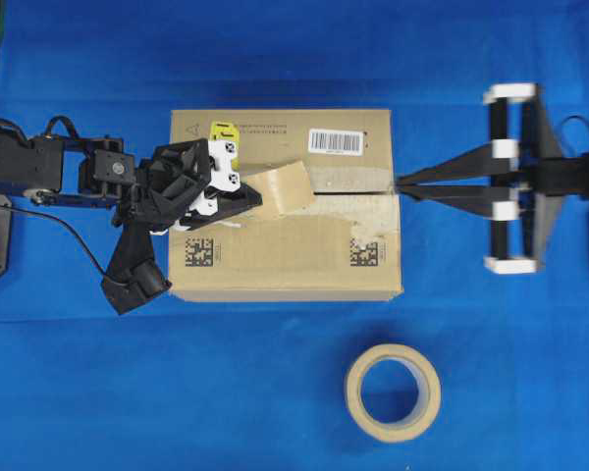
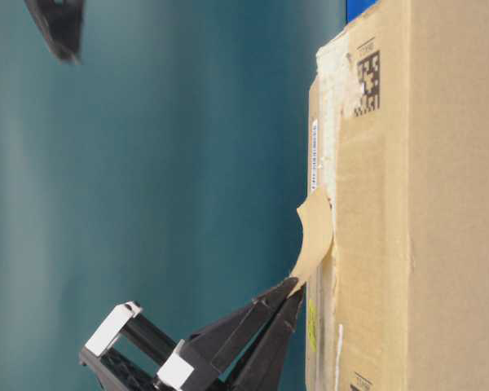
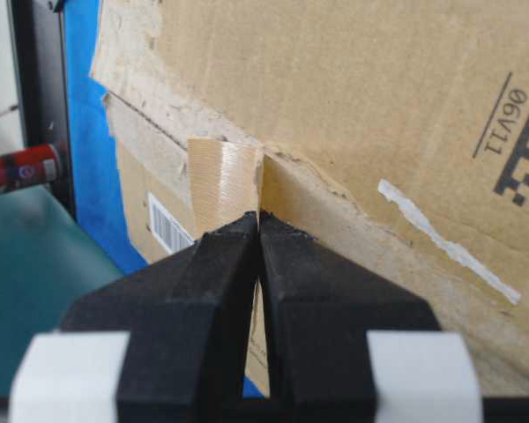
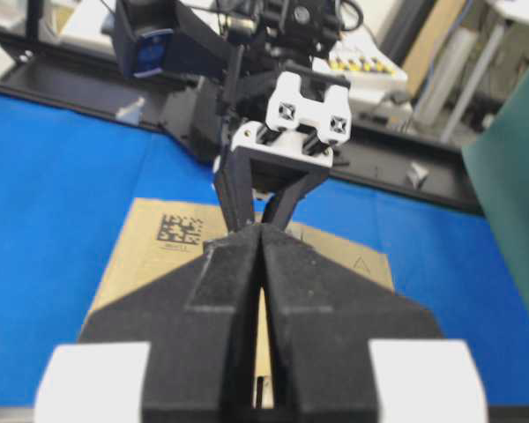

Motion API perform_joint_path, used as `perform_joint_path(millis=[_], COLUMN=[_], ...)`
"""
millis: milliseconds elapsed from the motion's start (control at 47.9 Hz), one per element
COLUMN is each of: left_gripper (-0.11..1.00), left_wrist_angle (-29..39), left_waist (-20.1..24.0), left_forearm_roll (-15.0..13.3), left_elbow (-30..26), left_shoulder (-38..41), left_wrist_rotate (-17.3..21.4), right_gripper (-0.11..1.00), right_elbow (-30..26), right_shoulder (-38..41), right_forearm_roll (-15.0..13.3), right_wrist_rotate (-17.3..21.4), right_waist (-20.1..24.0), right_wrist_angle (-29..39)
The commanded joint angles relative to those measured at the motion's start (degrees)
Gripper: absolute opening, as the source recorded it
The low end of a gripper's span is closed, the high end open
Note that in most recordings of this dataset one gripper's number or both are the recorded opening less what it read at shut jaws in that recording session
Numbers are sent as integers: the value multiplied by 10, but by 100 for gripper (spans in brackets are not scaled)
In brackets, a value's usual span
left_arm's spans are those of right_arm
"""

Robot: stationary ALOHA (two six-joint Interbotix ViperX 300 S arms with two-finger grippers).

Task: Apply tape along the seams of the closed cardboard box to seal it securely.
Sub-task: 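Bring the right gripper over the box top to the tape strip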

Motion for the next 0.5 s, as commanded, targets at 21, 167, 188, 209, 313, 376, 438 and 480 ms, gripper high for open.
perform_joint_path(millis=[21, 167, 188, 209, 313, 376, 438, 480], left_gripper=[0, 0, 0, 0, 0, 0, 0, 0], left_wrist_angle=[0, 0, 0, 0, 0, 0, 0, 0], left_waist=[2, 2, 2, 2, 2, 2, 2, 2], left_forearm_roll=[-1, -1, -1, -1, -1, -2, -1, -1], left_elbow=[-8, -8, -8, -8, -8, -8, -8, -7], left_shoulder=[-3, -2, -2, -2, -2, -1, -2, -2], left_wrist_rotate=[-3, -2, -2, -2, -2, -2, -2, -2], right_gripper=[1, 38, 44, 49, 51, 46, 44, 44], right_elbow=[-36, -69, -72, -76, -95, -103, -109, -113], right_shoulder=[31, 77, 83, 89, 113, 124, 134, 141], right_forearm_roll=[11, 17, 16, 16, 16, 17, 17, 16], right_wrist_rotate=[1, 1, 1, 1, 1, 1, 1, 1], right_waist=[-6, -9, -9, -9, -11, -16, -20, -22], right_wrist_angle=[-12, -24, -24, -24, -22, -20, -18, -16])
